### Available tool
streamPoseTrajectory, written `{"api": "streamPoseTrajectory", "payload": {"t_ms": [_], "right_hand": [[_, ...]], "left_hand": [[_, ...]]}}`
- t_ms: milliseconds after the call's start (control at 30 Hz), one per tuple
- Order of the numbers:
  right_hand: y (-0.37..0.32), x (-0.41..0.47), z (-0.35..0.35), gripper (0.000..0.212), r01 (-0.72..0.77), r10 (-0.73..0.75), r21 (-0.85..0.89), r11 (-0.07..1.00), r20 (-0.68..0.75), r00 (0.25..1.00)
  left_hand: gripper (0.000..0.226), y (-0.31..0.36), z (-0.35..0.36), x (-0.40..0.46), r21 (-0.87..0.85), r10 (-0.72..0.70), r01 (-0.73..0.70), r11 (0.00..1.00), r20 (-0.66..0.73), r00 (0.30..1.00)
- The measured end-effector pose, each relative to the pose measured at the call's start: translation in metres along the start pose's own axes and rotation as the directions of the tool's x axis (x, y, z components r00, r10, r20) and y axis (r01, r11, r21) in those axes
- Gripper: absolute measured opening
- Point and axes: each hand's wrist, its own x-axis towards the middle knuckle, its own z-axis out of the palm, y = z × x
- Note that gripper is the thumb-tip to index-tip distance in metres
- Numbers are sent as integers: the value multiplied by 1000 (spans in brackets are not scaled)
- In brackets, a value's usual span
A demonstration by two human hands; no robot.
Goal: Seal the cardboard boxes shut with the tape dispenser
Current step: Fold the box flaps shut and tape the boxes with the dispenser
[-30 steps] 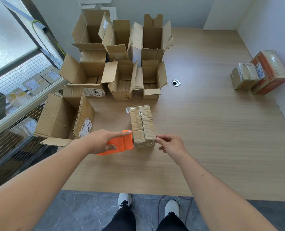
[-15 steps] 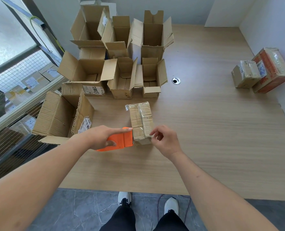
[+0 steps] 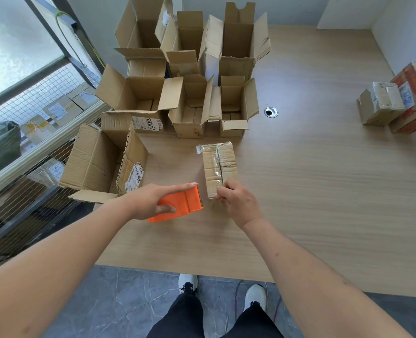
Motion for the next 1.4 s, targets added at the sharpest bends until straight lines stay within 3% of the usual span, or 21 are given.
{"api": "streamPoseTrajectory", "payload": {"t_ms": [300,767,900,967,1067,1233,1400], "right_hand": [[-6,7,-9,21,-73,72,1,997,141,987],[-11,7,-10,25,-153,149,4,988,203,968],[-12,8,-11,14,-148,142,11,989,218,965],[-15,7,-10,29,-156,150,12,988,219,964],[-21,9,-7,40,-175,184,-61,983,191,964],[-30,16,3,36,-154,189,-198,968,169,967],[-27,20,8,35,-99,152,-264,959,189,970]], "left_hand": [[84,-7,4,-9,5,5,-5,1000,31,1000],[85,1,-3,-25,49,-77,74,996,74,994],[85,9,7,-24,62,-114,111,992,49,992],[85,15,13,-18,85,-148,146,986,14,989],[80,24,24,-6,126,-197,203,971,-59,979],[78,37,40,18,140,-244,267,953,-163,956],[76,42,38,37,64,-251,259,964,-120,961]]}}
